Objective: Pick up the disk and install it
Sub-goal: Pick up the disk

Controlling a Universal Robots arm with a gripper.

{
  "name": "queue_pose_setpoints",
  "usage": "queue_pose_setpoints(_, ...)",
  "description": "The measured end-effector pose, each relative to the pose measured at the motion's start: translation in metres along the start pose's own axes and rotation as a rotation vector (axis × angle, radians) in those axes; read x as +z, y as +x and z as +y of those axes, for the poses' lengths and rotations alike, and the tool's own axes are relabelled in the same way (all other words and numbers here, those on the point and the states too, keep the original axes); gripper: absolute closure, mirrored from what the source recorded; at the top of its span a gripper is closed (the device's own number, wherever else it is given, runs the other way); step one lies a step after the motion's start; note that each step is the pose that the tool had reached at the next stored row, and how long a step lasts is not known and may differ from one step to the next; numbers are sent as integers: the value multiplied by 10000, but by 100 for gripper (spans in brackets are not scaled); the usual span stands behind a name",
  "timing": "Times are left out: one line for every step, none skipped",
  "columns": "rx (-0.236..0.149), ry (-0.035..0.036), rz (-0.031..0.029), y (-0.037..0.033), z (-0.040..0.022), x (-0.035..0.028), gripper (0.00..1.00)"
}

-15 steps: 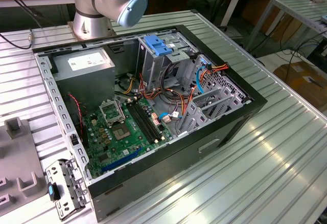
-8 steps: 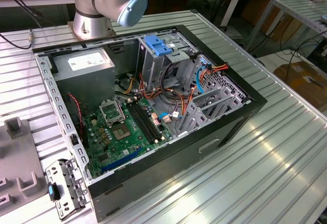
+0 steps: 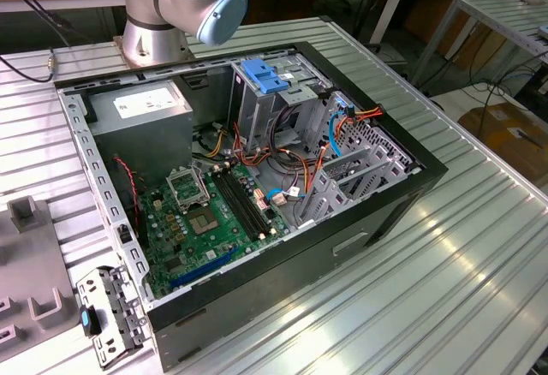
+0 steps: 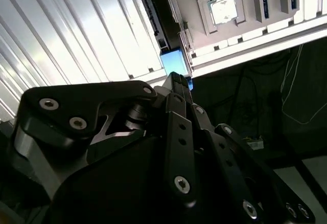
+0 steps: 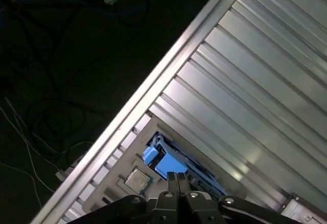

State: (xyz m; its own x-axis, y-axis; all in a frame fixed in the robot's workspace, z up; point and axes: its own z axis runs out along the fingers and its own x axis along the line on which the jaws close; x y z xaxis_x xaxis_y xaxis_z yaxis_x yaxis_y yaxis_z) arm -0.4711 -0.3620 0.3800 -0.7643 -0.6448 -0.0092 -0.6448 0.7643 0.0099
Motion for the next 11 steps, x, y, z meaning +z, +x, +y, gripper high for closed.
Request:
queue_pose_setpoints(-201,-2,2,0,0,0,89)
queue_pose_setpoints(-382,-3,4,0,0,0,89)
queue_pose_setpoints(-670,-6,7,0,0,0,89)
queue_pose_setpoints(-822,-7,8,0,0,0,89)
queue_pose_setpoints(-1013,-9,10,0,0,0,89)
queue_pose_setpoints(-1302,-12,13,0,0,0,89)
queue_pose_setpoints(-1531,-14,16,0,0,0,89)
queue_pose_setpoints(-1717,-16,18,0,0,0,89)
queue_pose_setpoints(-2065,-19,20,0,0,0,89)
queue_pose_setpoints(-2235,-20,22,0,0,0,89)
queue_pose_setpoints(-2430,-22,24,0,0,0,89)
